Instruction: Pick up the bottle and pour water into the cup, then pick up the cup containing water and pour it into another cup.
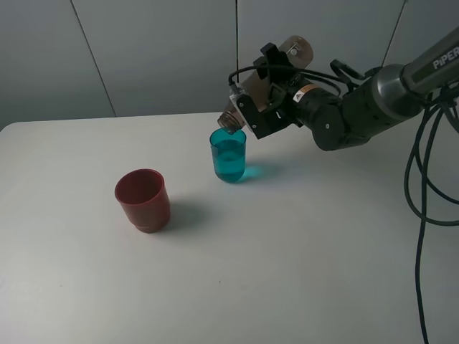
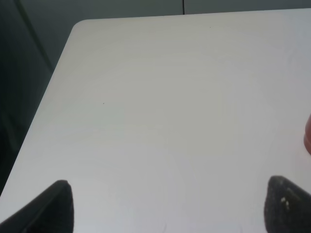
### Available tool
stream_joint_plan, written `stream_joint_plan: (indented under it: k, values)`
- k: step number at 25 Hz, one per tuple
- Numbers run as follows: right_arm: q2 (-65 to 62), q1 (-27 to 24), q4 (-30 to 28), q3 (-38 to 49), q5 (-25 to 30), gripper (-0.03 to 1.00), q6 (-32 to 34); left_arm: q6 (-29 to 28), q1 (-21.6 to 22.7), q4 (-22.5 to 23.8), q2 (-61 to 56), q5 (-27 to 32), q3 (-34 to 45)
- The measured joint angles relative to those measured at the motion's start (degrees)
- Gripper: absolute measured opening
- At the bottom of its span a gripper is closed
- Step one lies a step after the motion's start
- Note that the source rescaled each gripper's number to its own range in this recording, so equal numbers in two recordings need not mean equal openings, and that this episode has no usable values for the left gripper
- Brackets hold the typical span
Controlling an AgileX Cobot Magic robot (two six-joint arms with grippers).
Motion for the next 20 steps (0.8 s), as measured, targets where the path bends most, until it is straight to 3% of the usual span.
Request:
stream_joint_plan:
  k: [5,17,20]
  values:
    - [-0.51,0.00,3.30,0.00,4.28,0.00,7.86,0.00,0.00,0.00,0.00,0.00,0.00]
    - [-4.05,-0.57,7.44,2.59,6.76,0.00,44.92,0.00,0.00,0.00,0.00,0.00,0.00]
    - [-4.05,-2.79,6.28,2.91,7.21,0.00,60.10,0.00,0.00,0.00,0.00,0.00,0.00]
